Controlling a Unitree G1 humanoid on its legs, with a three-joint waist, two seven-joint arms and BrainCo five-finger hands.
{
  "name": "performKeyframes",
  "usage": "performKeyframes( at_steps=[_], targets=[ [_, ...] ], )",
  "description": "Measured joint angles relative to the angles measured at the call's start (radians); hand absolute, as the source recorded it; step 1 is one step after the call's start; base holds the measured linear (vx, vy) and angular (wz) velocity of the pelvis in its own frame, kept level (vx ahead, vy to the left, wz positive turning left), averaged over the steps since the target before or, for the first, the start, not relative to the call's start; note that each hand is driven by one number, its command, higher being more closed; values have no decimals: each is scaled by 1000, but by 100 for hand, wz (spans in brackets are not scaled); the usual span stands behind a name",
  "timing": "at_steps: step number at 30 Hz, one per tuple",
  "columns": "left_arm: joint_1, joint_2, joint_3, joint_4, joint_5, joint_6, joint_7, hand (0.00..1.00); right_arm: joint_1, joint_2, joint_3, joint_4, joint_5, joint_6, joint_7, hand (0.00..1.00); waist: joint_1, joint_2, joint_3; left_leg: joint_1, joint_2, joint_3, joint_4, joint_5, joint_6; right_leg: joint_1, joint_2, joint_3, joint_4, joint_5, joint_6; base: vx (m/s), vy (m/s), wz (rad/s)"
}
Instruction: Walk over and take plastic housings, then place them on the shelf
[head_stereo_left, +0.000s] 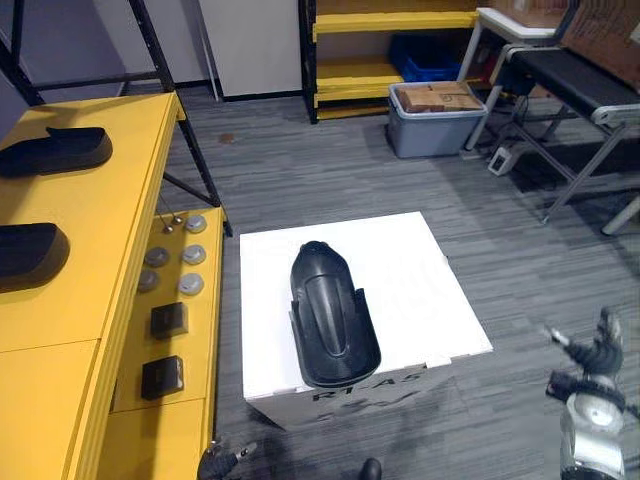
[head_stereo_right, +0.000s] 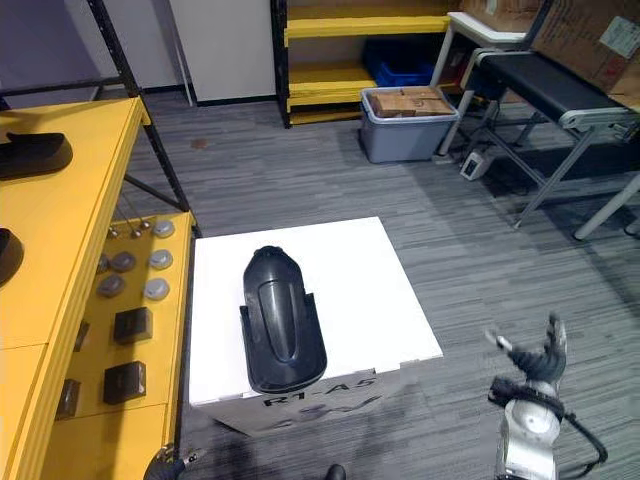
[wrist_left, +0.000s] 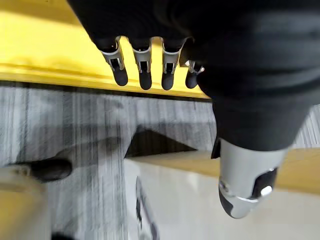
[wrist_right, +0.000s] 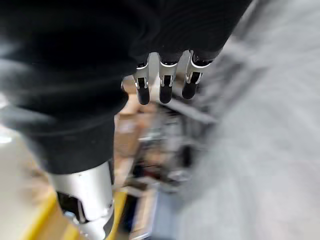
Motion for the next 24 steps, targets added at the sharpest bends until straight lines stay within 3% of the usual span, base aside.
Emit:
performKeyframes(
  at_steps=[6,11,18,24],
  targets=[
    [2,-9,-12,0,-1,-8,-6,0,-30,6,294,-173,5,-78,42,0,17,-3,-1,4,1,-23,-23,7,12,-6,3,-4,-4,9,0,-82,-22,2],
    [-6,-8,-40,-2,0,-18,-6,0,-82,61,447,-166,1,-86,89,0,48,-3,-2,-19,1,-53,-31,21,21,-21,2,-33,-4,10,-1,-27,-37,19],
    [-7,-6,-44,-2,1,-21,-3,0,-113,116,524,19,-142,-67,110,0,61,-5,-1,-29,-6,-80,-29,24,21,-17,-6,-54,1,10,-1,31,7,10],
    [-19,9,-82,-11,2,-22,0,0,-172,173,596,243,-254,-34,94,0,76,-27,14,-38,-13,-106,-34,37,22,-17,-13,-79,1,10,-1,-15,-2,11]
  ],
)
